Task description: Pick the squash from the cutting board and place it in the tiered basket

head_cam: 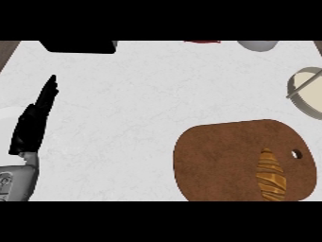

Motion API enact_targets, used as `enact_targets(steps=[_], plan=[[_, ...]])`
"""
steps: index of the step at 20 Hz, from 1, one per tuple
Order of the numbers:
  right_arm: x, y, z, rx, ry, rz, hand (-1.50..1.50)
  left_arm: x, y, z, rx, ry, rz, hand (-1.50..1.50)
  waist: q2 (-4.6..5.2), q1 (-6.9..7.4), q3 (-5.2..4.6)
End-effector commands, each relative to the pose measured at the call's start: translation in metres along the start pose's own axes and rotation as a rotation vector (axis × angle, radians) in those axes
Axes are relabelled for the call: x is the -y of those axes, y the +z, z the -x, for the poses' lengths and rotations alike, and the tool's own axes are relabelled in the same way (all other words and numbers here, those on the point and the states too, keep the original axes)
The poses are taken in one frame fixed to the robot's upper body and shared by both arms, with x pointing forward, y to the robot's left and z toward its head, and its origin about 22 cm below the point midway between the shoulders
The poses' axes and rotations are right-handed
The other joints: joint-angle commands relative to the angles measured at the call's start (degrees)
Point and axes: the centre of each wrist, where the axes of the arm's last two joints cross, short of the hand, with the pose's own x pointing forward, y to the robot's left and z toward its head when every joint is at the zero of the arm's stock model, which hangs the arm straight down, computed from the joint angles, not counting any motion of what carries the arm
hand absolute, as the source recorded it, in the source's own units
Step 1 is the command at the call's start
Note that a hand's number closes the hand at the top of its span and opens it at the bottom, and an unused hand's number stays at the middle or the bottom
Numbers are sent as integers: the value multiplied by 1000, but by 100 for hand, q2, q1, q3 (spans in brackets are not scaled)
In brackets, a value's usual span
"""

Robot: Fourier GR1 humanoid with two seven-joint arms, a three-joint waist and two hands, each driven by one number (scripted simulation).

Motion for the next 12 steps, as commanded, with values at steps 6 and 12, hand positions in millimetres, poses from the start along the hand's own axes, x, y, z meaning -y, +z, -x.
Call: enact_targets(steps=[6, 12], plan=[[80, 78, 23, -131, -114, -10, -150, 4, 5, 7, 5, 9, 0, 0, 51, -40, 34], [73, 102, 47, -107, -175, 4, -150, 6, 6, 7, -8, 24, -6, 0, 64, -72, 66]])
